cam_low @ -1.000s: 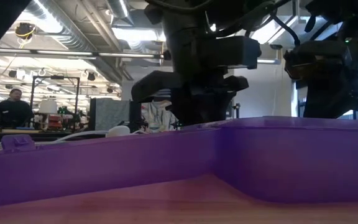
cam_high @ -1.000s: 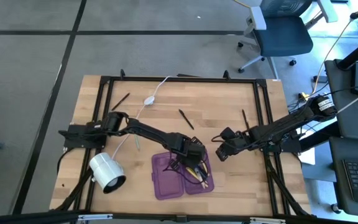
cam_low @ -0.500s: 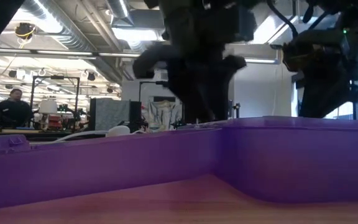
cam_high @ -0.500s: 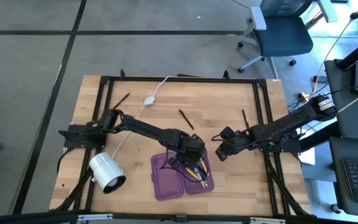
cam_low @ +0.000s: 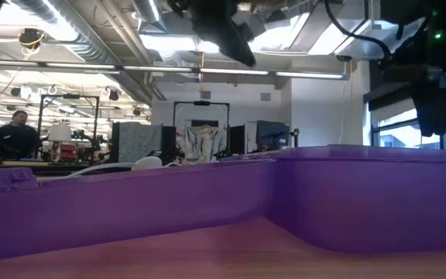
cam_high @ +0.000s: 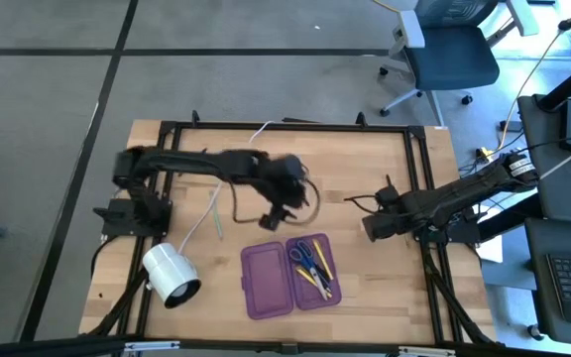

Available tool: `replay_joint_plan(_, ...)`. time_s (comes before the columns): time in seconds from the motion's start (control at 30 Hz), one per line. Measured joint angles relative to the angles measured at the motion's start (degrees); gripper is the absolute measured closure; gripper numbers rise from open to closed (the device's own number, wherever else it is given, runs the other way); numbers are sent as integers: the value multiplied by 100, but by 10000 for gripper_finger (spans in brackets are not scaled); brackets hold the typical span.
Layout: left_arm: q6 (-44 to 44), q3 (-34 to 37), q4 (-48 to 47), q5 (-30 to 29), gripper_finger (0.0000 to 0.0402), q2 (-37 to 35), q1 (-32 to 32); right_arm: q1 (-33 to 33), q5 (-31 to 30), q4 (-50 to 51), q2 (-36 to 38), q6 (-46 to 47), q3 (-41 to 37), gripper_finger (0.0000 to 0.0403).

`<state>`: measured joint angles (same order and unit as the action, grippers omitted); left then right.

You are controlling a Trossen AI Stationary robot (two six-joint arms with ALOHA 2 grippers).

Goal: Pick & place school supplies into a supply box
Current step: Put the black pen into the purple supply box

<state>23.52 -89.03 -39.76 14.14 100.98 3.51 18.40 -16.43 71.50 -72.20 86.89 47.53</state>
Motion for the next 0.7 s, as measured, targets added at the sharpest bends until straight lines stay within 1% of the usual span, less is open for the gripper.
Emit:
replay_joint_plan(0.17,-200,1226,1166,102,263,-1101,364,-179,117,37,0,-15,0,260)
replay_joint_plan(0.3,-347,2235,2097,102,265,-1877,505,-434,-67,175,0,-22,0,260)
replay_joint_plan(0.43,-497,3155,2917,103,265,-2490,571,-794,-92,324,0,-46,-2,260)
replay_joint_plan(0.53,-602,3800,3509,97,267,-2934,574,-1029,-94,311,0,-257,-2,260)
replay_joint_plan(0.7,-862,4656,4528,83,266,-3589,572,-1415,-94,243,0,-348,-4,260)
